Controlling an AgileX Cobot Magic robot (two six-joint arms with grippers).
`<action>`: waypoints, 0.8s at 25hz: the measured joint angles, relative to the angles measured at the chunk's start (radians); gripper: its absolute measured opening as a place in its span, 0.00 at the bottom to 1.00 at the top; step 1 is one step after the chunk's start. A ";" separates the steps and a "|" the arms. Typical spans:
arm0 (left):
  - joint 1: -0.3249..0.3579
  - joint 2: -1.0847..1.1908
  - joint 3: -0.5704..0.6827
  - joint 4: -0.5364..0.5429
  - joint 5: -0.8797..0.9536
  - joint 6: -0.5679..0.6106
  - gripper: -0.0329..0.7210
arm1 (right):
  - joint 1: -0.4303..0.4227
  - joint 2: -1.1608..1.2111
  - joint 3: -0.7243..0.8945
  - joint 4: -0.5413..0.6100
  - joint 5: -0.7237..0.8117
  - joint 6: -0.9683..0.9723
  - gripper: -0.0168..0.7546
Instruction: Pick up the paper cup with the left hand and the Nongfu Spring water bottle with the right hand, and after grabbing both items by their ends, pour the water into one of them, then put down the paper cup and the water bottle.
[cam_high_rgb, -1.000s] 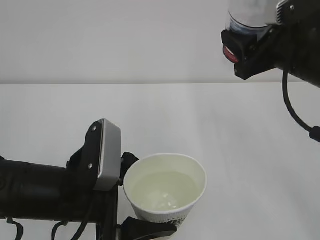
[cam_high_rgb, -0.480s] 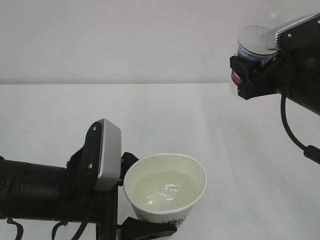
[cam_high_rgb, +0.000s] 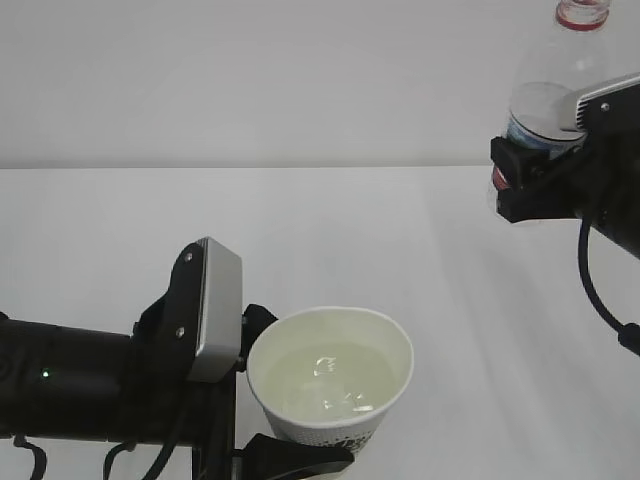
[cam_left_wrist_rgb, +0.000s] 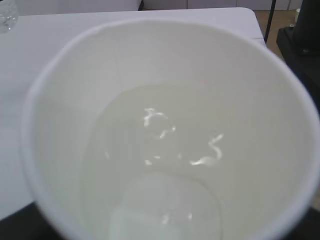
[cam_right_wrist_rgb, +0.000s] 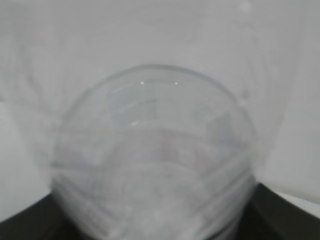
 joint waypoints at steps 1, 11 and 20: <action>0.000 0.000 0.000 0.000 0.000 0.000 0.79 | 0.000 0.000 0.010 0.007 -0.009 0.000 0.64; 0.000 0.000 0.000 0.000 0.000 0.000 0.78 | 0.000 0.013 0.042 0.081 -0.040 -0.015 0.64; 0.000 0.000 0.000 0.000 0.000 0.000 0.78 | 0.000 0.112 0.042 0.081 -0.092 -0.007 0.64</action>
